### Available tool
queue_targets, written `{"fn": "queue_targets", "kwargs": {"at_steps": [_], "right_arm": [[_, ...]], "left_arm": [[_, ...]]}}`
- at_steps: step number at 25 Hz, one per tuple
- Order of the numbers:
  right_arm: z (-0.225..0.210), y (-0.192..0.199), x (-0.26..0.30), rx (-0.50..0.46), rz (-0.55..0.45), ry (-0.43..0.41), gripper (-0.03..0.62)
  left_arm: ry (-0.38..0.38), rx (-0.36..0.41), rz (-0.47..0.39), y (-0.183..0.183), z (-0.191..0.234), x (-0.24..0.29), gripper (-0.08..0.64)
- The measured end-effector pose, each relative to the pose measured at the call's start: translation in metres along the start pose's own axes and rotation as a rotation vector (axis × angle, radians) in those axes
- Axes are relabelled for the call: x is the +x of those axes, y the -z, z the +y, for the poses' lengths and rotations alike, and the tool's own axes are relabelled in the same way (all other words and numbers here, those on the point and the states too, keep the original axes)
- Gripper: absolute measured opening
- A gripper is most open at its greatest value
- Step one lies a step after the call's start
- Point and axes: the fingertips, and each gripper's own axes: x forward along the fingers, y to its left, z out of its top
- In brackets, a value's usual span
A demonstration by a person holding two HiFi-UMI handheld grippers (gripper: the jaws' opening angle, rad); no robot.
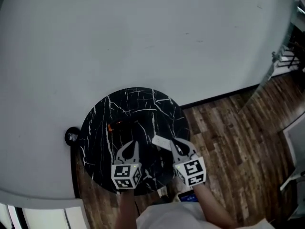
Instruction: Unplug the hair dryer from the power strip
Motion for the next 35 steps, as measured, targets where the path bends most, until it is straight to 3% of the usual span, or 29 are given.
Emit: {"fn": "queue_targets", "kwargs": {"at_steps": [9,14,20,25,35], "right_arm": [[-0.001,-0.007,-0.033,0.017,-0.045,-0.001,-0.002],[0.018,-0.003,-0.047,-0.132,-0.003,-0.012,-0.003],[0.02,-0.003,-0.05,-0.099,-0.022,-0.022,-0.002],[0.012,0.001,-0.053,-0.097,-0.02,-0.015,-0.003],[0.002,0.008,-0.049,-0.081,-0.001,0.003,-0.003]], "left_arm": [[-0.066,-0.011,-0.049,0.009,-0.016,-0.037,0.0],[-0.072,-0.018,-0.062,0.01,-0.026,-0.046,0.0],[-0.066,-0.032,-0.072,0.009,-0.028,-0.047,0.0],[-0.063,-0.154,-0.101,0.014,-0.022,-0.05,0.0],[-0.058,-0.135,-0.096,0.019,-0.02,-0.045,0.0]]}}
